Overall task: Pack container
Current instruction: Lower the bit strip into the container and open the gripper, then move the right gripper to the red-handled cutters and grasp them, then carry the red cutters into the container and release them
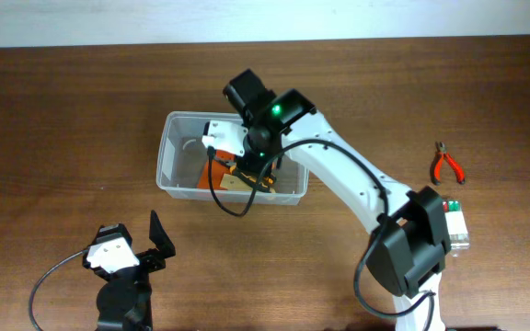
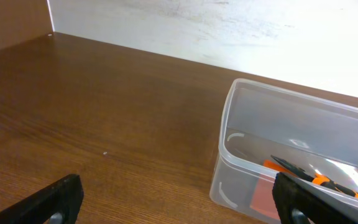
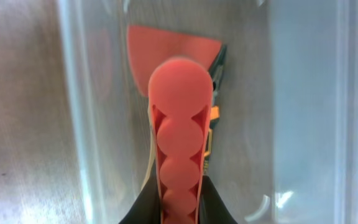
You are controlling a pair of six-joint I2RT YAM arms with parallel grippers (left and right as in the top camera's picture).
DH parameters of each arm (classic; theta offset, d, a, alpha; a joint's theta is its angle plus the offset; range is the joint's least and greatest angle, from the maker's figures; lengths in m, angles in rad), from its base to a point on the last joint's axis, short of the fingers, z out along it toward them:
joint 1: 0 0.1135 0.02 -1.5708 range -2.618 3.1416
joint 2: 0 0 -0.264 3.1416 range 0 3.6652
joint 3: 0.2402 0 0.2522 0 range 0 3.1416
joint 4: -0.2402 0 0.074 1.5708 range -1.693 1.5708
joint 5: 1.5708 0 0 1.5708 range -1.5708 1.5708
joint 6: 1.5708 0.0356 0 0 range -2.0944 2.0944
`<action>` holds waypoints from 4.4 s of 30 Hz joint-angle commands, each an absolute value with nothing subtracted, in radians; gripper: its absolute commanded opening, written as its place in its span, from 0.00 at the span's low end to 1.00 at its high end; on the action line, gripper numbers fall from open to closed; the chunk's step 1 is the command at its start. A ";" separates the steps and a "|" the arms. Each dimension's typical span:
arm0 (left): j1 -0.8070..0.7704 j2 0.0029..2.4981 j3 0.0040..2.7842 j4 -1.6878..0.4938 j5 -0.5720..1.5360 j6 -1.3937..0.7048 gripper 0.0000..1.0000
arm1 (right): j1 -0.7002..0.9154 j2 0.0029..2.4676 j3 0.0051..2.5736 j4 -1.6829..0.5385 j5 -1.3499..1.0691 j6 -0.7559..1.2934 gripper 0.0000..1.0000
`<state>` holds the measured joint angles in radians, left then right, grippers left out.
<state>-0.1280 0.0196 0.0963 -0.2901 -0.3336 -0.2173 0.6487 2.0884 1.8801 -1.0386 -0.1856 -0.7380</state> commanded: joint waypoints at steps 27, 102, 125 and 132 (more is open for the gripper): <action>-0.131 0.012 0.093 -0.292 -0.337 -0.208 0.99 | 0.236 1.966 2.266 -1.439 0.015 -0.196 0.50; -0.131 0.012 0.093 -0.292 -0.337 -0.208 0.99 | -0.302 2.066 1.345 -0.712 0.072 -0.022 0.04; -0.131 0.012 0.093 -0.292 -0.337 -0.208 0.99 | 0.005 1.969 2.140 -1.130 -0.064 -0.181 0.04; -0.131 0.012 0.093 -0.292 -0.337 -0.208 0.99 | 0.259 1.970 2.245 -1.202 -0.029 -0.236 0.04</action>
